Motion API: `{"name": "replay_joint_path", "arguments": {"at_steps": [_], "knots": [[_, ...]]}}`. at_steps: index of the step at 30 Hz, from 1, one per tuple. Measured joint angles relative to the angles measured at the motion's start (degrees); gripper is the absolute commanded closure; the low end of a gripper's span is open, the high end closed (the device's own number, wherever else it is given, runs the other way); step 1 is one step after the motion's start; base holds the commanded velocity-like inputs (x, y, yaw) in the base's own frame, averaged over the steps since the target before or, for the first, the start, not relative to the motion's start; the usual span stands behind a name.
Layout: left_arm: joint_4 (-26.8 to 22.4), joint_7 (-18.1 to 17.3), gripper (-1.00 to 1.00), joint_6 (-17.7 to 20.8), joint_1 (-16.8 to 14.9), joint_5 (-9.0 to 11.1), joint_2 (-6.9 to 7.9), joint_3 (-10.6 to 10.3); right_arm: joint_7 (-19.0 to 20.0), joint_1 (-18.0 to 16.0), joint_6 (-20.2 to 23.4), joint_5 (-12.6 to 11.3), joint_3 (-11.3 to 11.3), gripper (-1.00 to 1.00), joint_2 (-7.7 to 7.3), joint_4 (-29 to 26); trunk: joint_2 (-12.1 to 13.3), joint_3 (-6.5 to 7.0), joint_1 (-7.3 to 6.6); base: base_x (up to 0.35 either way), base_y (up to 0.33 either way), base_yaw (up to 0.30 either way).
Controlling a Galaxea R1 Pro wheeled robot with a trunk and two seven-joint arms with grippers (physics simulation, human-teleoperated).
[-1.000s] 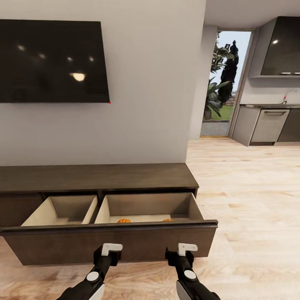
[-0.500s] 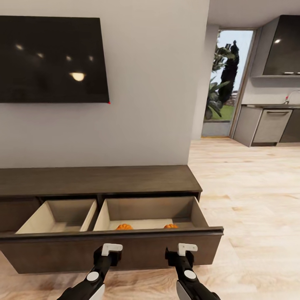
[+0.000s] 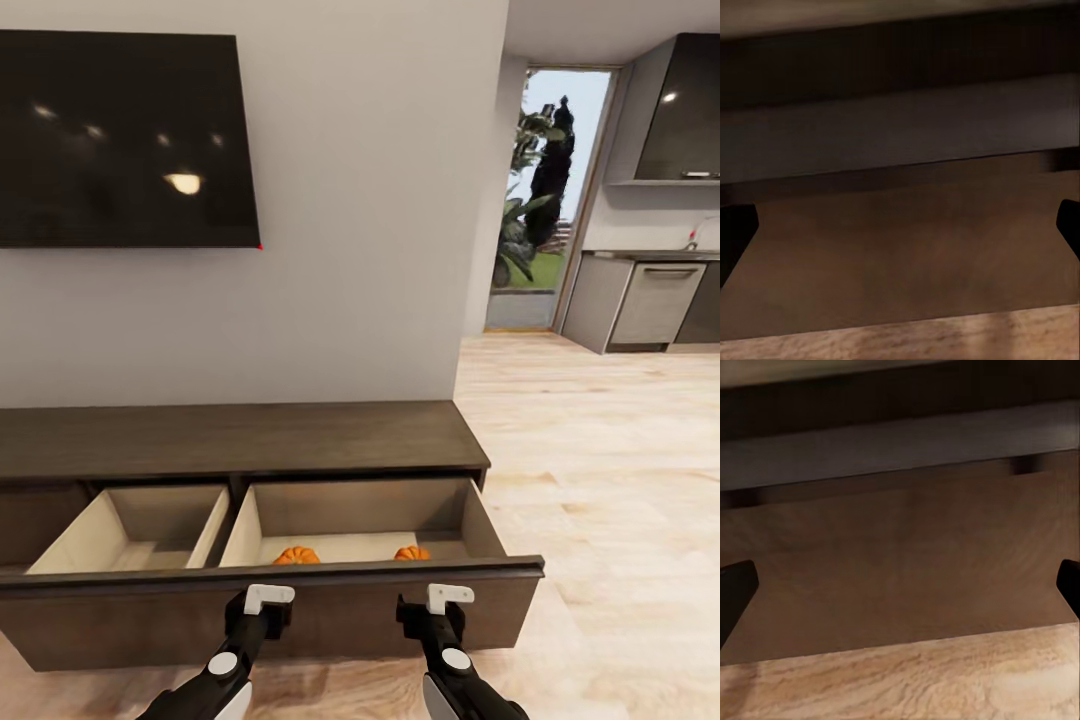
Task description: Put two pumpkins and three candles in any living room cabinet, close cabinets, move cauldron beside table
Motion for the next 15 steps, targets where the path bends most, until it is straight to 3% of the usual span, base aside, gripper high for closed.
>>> {"name": "replay_joint_path", "arguments": {"at_steps": [9, 15], "knots": [[-0.01, 0.00, -1.00, 0.01, -0.01, -0.07, 0.03, -0.01, 0.00, 0.00, -0.01, 0.00, 0.02, -1.00, 0.00, 0.00, 0.00, 0.00, 0.02, 0.058, 0.002, 0.000], [0.00, -0.08, -1.00, 0.09, 0.01, -0.03, -0.01, -0.13, 0.00, 0.00, -0.02, 0.00, 0.02, -1.00, 0.00, 0.00, 0.00, 0.00, -0.01, 0.243, 0.078, 0.000]]}}
